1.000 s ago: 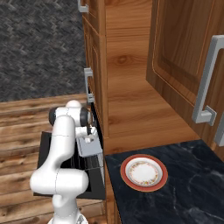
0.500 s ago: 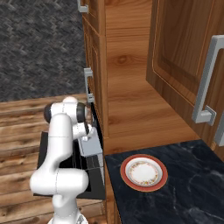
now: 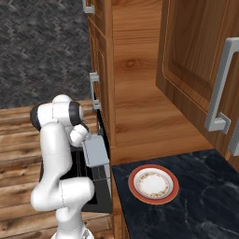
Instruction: Take the baked cake out of the oven and place it on the plate for cooling. Then close the oven door.
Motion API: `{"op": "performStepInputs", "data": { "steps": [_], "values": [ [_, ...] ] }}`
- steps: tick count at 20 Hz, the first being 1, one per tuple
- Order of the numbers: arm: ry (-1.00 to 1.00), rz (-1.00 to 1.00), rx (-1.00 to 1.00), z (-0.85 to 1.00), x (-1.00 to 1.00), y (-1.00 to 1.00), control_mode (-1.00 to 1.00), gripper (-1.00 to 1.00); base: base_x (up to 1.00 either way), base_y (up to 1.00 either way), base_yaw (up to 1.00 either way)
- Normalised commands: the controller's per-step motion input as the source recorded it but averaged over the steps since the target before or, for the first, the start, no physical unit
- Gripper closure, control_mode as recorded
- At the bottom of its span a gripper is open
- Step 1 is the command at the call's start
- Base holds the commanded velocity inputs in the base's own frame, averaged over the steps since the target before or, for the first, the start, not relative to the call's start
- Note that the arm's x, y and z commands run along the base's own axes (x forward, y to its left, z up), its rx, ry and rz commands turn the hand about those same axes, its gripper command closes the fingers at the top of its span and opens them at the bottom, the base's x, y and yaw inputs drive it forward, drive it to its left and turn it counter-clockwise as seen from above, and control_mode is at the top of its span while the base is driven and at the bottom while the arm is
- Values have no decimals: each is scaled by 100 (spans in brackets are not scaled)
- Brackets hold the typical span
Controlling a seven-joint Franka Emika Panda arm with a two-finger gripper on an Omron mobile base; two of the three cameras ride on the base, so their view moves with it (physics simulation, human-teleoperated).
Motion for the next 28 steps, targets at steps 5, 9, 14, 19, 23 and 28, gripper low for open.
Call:
{"op": "performStepInputs", "data": {
  "steps": [5, 9, 14, 19, 23, 28],
  "values": [
    [-15, -15, 0, 95, -78, 0, -100, 100, 0, 0, 0],
    [-13, -35, 0, 44, -100, -8, -100, 100, 0, 0, 0],
    [-14, -50, 2, 50, -90, 0, -100, 100, 0, 0, 0],
    [-2, -50, 2, 92, -51, 9, -100, 100, 0, 0, 0],
    [0, -44, 2, 97, -41, 11, -100, 100, 0, 0, 0],
    [0, -46, 2, 76, -48, 2, -100, 100, 0, 0, 0]
  ]
}}
